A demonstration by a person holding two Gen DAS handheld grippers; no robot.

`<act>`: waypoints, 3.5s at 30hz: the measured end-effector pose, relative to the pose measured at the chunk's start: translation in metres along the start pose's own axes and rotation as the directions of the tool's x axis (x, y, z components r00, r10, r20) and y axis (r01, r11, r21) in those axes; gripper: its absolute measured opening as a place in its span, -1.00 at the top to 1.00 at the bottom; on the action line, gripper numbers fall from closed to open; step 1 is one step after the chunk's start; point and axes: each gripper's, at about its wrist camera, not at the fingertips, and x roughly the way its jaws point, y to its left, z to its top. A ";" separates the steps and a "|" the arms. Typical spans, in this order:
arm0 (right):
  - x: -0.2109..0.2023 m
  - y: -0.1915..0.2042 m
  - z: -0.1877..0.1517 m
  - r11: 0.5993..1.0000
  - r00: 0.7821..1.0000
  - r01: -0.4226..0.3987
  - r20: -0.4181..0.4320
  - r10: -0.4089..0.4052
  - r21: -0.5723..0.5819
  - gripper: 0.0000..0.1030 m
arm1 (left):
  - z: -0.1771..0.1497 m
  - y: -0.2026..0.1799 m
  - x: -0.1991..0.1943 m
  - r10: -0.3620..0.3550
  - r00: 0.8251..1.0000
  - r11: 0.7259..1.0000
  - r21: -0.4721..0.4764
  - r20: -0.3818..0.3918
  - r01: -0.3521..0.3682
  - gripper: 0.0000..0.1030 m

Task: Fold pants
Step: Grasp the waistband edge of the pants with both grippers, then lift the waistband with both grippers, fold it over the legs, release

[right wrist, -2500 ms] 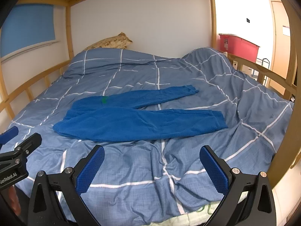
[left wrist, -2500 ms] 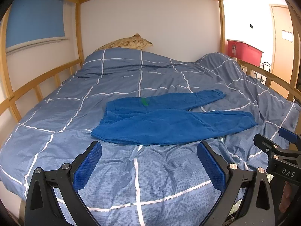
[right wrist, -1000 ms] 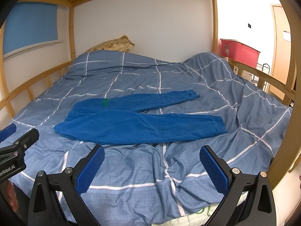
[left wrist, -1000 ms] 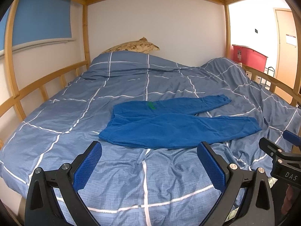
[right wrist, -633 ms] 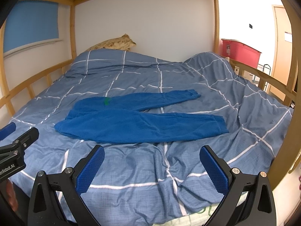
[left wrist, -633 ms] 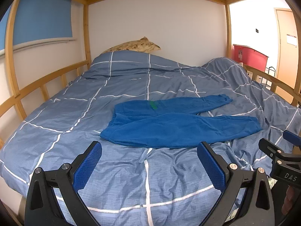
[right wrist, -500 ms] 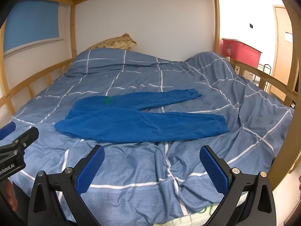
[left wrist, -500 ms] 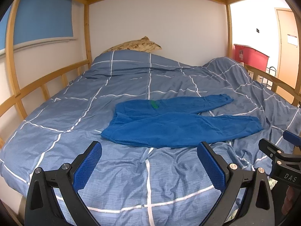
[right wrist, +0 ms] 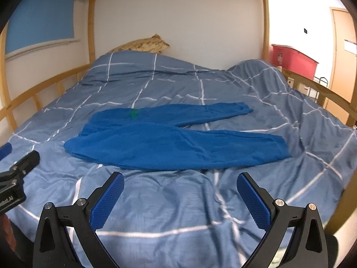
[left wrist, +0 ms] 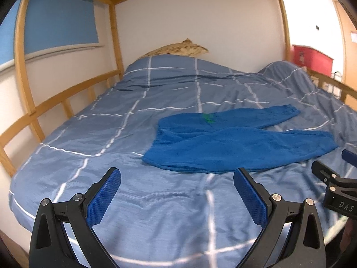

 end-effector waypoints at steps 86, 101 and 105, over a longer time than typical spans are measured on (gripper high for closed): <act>0.232 0.018 0.186 0.952 0.970 -0.187 -0.110 0.218 0.243 0.81 | 0.158 0.048 0.280 -0.154 0.936 0.969 -0.235 -0.316 0.080 0.96; 0.382 0.035 0.202 0.992 0.934 -0.093 -0.337 0.118 0.089 0.81 | 0.150 0.040 0.394 -0.033 0.903 0.995 -0.101 -0.428 -0.012 0.97; 0.401 0.038 0.200 0.996 0.923 -0.069 -0.374 0.087 0.063 0.77 | 0.143 0.039 0.402 -0.024 0.895 0.996 -0.083 -0.446 -0.015 0.97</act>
